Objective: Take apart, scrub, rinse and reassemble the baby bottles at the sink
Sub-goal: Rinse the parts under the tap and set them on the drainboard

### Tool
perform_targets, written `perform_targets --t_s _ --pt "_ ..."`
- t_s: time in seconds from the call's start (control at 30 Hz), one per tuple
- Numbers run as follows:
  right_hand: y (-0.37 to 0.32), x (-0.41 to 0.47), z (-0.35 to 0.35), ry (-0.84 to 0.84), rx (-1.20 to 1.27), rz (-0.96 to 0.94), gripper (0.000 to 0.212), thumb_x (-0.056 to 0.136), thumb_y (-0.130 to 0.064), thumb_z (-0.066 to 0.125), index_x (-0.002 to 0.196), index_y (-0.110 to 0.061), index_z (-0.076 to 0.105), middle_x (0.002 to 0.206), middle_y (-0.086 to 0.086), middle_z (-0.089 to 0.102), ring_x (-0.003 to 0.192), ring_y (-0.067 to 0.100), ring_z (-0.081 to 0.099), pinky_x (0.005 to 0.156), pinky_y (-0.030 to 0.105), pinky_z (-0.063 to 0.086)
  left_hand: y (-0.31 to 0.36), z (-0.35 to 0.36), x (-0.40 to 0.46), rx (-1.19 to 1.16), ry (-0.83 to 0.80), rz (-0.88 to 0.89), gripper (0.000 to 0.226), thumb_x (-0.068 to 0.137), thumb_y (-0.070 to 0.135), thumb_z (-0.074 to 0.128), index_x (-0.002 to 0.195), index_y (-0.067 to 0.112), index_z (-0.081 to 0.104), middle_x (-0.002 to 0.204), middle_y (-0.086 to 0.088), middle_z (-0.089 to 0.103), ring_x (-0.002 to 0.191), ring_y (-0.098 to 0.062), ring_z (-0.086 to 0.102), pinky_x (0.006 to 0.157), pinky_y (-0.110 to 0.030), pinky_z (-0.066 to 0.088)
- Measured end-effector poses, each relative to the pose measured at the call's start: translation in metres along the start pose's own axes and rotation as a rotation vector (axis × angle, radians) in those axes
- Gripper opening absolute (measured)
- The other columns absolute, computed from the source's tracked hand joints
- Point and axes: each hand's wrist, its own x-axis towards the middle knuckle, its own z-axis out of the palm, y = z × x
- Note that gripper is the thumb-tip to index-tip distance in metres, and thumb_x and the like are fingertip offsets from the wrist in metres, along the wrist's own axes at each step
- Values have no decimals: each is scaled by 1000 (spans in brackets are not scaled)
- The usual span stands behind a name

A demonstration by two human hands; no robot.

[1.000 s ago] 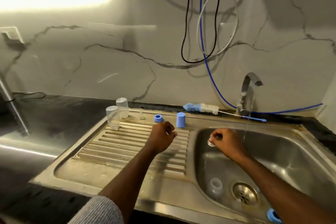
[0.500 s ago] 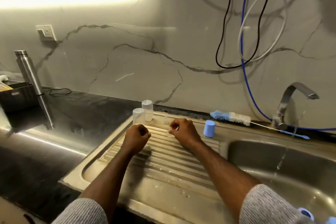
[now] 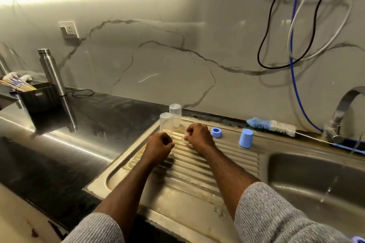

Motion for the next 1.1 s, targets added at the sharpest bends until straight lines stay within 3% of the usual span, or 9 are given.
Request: perform_targets --t_s 0.13,0.27,0.5,0.67,0.73,0.83,0.93,1.1 --pt "13 -9 -20 23 92 -14 32 79 -18 85 108 -20 72 100 -2 72 92 13 66 87 33 57 16 12 -1 -6 12 40 7 86 17 79 85 19 72 85 4 71 82 -10 66 69 -19 47" --pt "50 -36 -59 48 84 -59 19 82 -13 80 99 -19 75 94 -3 71 88 10 65 81 26 53 54 42 -9 -57 -29 116 6 88 17 77 84 19 73 83 6 71 80 -6 64 70 -19 47" --pt "157 -96 -152 169 46 33 11 79 -10 76 85 -19 78 83 -3 75 78 9 68 79 25 55 149 138 -34 -125 -127 318 16 85 11 74 71 17 70 68 9 67 62 3 59 66 -18 40" --pt "252 -156 -230 137 -14 165 19 76 -2 78 79 -21 76 77 0 75 75 12 70 78 29 58 221 220 -68 -171 -320 405 14 90 14 72 80 25 69 74 13 66 71 1 61 66 -11 42" --pt "294 -183 -254 121 -84 254 23 76 -2 76 77 -25 74 75 -3 74 74 10 70 75 25 56 243 255 -87 -185 -356 450 15 88 16 74 78 25 69 69 15 63 65 5 59 65 -13 42" --pt "343 -218 -274 33 -194 394 25 80 0 71 78 -25 73 77 -2 72 70 7 66 72 26 58 261 302 -114 -170 -470 425 7 86 18 76 80 21 77 75 9 72 73 1 66 75 -19 51" --pt "366 -229 -277 -141 -256 496 28 75 -5 81 83 -29 68 96 1 71 85 12 67 82 31 57 263 330 -125 -117 -562 394 5 85 21 77 80 19 77 82 2 76 81 -9 70 80 -27 54" --pt "369 -217 -260 -329 -534 436 46 72 -28 86 113 -34 66 120 -4 65 115 19 59 104 40 42 247 339 -113 -45 -589 369 12 87 19 76 76 23 74 78 8 73 76 -4 67 79 -27 54"
